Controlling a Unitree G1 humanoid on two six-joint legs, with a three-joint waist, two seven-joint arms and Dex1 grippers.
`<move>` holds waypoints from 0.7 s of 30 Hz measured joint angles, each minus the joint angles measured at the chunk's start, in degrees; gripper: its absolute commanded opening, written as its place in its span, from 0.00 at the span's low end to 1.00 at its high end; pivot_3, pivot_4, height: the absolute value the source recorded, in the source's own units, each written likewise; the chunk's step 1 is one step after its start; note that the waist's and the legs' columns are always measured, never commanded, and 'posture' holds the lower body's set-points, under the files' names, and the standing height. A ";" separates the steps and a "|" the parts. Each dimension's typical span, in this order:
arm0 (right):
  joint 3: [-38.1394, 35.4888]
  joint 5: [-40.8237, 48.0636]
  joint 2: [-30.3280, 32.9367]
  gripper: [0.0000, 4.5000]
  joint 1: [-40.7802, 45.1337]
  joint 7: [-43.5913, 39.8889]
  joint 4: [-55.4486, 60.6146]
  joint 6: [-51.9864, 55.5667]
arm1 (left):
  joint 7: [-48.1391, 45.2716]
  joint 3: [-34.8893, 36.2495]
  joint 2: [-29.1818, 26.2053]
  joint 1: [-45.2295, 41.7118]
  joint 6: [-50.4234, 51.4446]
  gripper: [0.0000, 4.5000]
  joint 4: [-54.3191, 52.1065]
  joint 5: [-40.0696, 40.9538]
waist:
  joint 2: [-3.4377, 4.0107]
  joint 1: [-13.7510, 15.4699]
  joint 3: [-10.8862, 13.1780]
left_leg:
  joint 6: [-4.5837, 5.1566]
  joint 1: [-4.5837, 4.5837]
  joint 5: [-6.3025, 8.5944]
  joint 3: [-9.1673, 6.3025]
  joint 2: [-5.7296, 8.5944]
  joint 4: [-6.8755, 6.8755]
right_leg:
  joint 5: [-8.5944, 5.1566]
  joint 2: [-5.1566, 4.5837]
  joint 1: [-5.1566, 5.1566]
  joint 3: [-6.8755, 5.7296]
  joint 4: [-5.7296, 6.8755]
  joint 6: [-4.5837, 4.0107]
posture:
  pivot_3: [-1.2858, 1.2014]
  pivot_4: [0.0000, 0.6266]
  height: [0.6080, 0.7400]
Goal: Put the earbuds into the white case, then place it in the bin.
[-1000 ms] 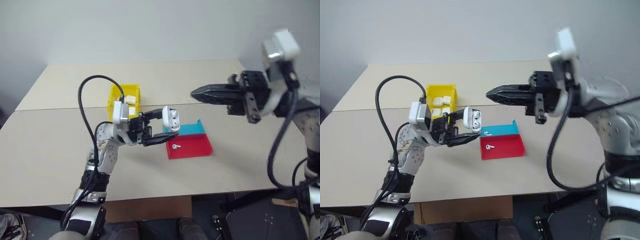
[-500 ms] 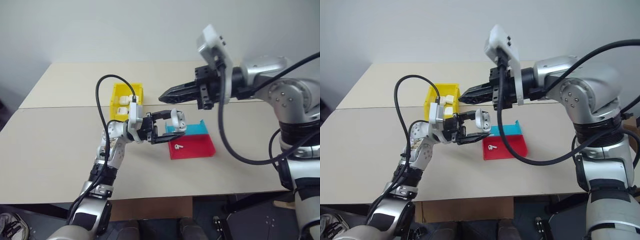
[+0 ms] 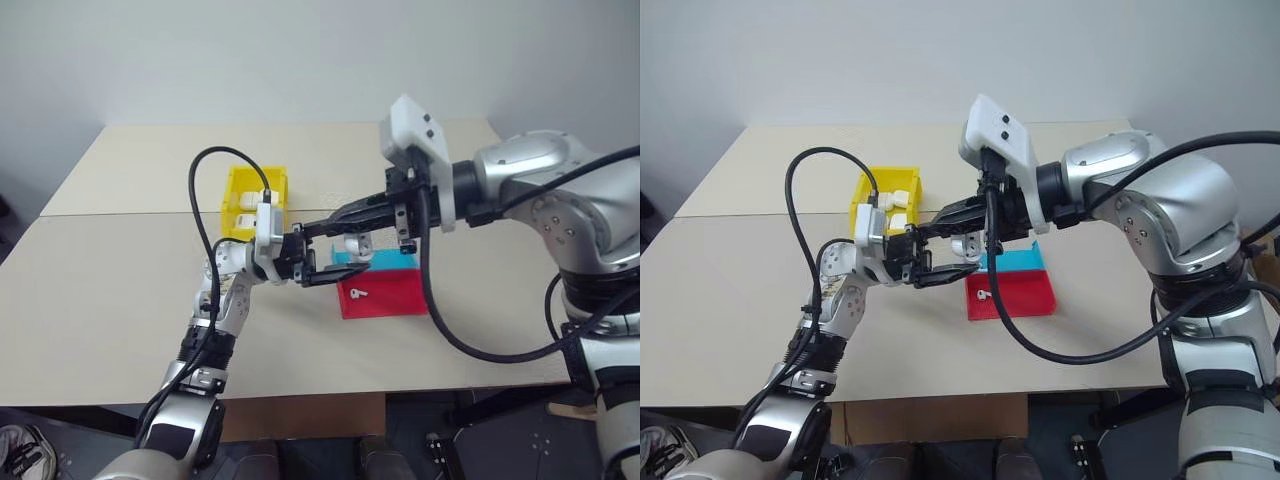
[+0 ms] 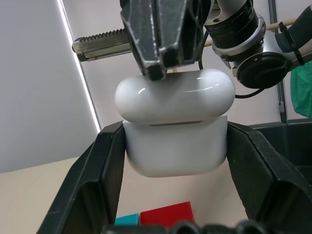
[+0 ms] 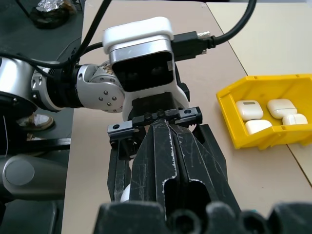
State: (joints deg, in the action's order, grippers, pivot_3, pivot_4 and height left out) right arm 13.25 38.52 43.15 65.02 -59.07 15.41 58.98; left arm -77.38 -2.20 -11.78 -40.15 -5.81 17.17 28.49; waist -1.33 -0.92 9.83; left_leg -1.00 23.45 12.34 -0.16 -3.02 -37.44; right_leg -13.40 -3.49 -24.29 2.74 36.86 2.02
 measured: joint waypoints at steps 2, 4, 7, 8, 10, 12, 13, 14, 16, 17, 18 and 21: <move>-0.19 -0.51 0.66 0.01 -0.59 -0.58 0.33 -0.45 | 0.02 0.09 -0.25 0.12 0.75 0.63 0.00 0.19 | 0.00 -0.01 0.00 | 0.00 -0.01 0.00 0.00 0.00 0.00 | 0.00 0.00 0.00 0.00 0.02 0.00 | 0.52 0.24 1.00; -0.58 -0.92 1.45 0.01 -0.88 -1.02 0.71 -0.66 | -0.09 0.34 -0.45 0.29 0.83 0.63 -0.01 0.68 | 0.00 0.00 0.00 | 0.00 -0.01 0.00 0.00 0.00 0.00 | 0.00 0.00 0.00 0.00 0.02 0.00 | 0.52 0.24 1.00; -0.81 -1.29 2.42 0.01 -1.75 -1.66 1.00 -0.75 | -0.21 1.19 -0.70 0.30 0.83 0.63 -0.65 1.21 | 0.00 0.02 0.00 | 0.00 0.00 0.00 0.00 0.00 -0.01 | 0.00 0.00 0.00 0.00 -0.01 0.00 | 0.52 0.24 1.00; -0.91 -1.30 2.46 0.01 -1.96 -1.72 1.08 -0.83 | -0.24 1.19 -0.86 0.30 0.87 0.63 -0.65 1.21 | 0.00 0.00 0.00 | 0.00 0.00 0.00 0.01 0.01 -0.01 | 0.00 -0.01 0.00 0.02 0.01 0.00 | 0.52 0.24 1.00; -1.40 -1.29 2.63 0.01 -2.48 -1.73 1.41 -0.89 | -0.15 1.18 -0.75 0.37 1.02 0.63 -0.65 1.21 | 0.00 0.05 0.00 | 0.00 0.00 0.00 0.00 0.01 -0.01 | 0.00 -0.01 0.00 0.00 0.01 0.00 | 0.52 0.24 1.00; -2.32 -1.17 2.65 0.01 -2.97 -1.60 1.44 -0.74 | -0.05 1.26 -0.74 0.36 0.99 0.63 -0.69 1.26 | 0.00 0.07 0.00 | 0.00 0.01 0.00 0.00 0.01 -0.02 | 0.00 -0.01 0.00 0.00 0.01 0.00 | 0.52 0.24 1.00; -2.86 -1.02 2.64 0.01 -3.10 -1.50 1.41 -0.45 | 0.00 1.37 -0.72 0.37 0.94 0.63 -0.79 1.29 | 0.00 0.06 0.00 | 0.00 0.01 0.00 0.00 0.01 -0.02 | 0.00 -0.01 0.00 0.00 0.01 0.00 | 0.52 0.24 1.00; -3.86 -0.30 2.53 0.01 -3.16 -1.16 1.26 0.24 | 0.20 1.52 -0.72 0.37 0.87 0.63 -1.02 1.35 | 0.00 0.05 0.00 | 0.00 0.01 0.00 0.00 0.01 -0.02 | 0.00 -0.01 0.00 0.00 0.01 0.00 | 0.52 0.24 1.00; -7.50 1.35 1.80 0.01 -3.27 0.27 0.73 1.01 | 0.70 1.86 -0.82 0.49 0.74 0.63 -1.77 1.31 | 0.00 0.06 0.00 | 0.00 0.01 0.00 0.00 0.01 -0.02 | 0.00 -0.01 0.00 0.00 0.01 0.00 | 0.52 0.24 1.00; -10.10 2.12 1.34 0.01 -3.73 1.42 0.76 0.98 | 1.55 2.19 -0.86 0.98 0.56 0.63 -2.56 1.09 | 0.00 0.05 0.00 | 0.00 0.00 0.00 -0.01 0.00 -0.01 | 0.00 0.00 0.02 0.00 0.00 0.00 | 0.52 0.24 1.00; -11.91 2.66 1.10 0.01 -4.42 2.31 0.78 0.95 | 2.46 2.42 -0.96 1.53 0.39 0.63 -3.11 0.95 | 0.00 0.07 0.00 | 0.00 -0.01 0.00 -0.01 0.00 -0.01 | 0.00 -0.01 0.04 -0.01 -0.01 0.00 | 0.52 0.24 1.00; -17.55 4.05 0.54 0.01 -8.72 6.65 1.47 1.16 | 13.37 2.52 -3.79 3.78 6.62 0.63 -9.03 -2.97 | -0.02 0.08 0.01 | 0.00 0.01 0.00 -0.04 0.00 -0.02 | 0.01 -0.01 0.03 0.00 0.02 0.01 | 0.52 0.24 1.00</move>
State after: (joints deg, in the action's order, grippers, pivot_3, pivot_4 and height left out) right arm -4.30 42.57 43.69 56.30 -52.42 16.88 60.14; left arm -64.02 0.32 -15.57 -36.37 0.81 8.14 25.52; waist -1.35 -0.85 9.84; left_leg -1.00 23.46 12.34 -0.20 -3.02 -37.46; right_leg -13.40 -3.50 -24.26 2.73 36.88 2.02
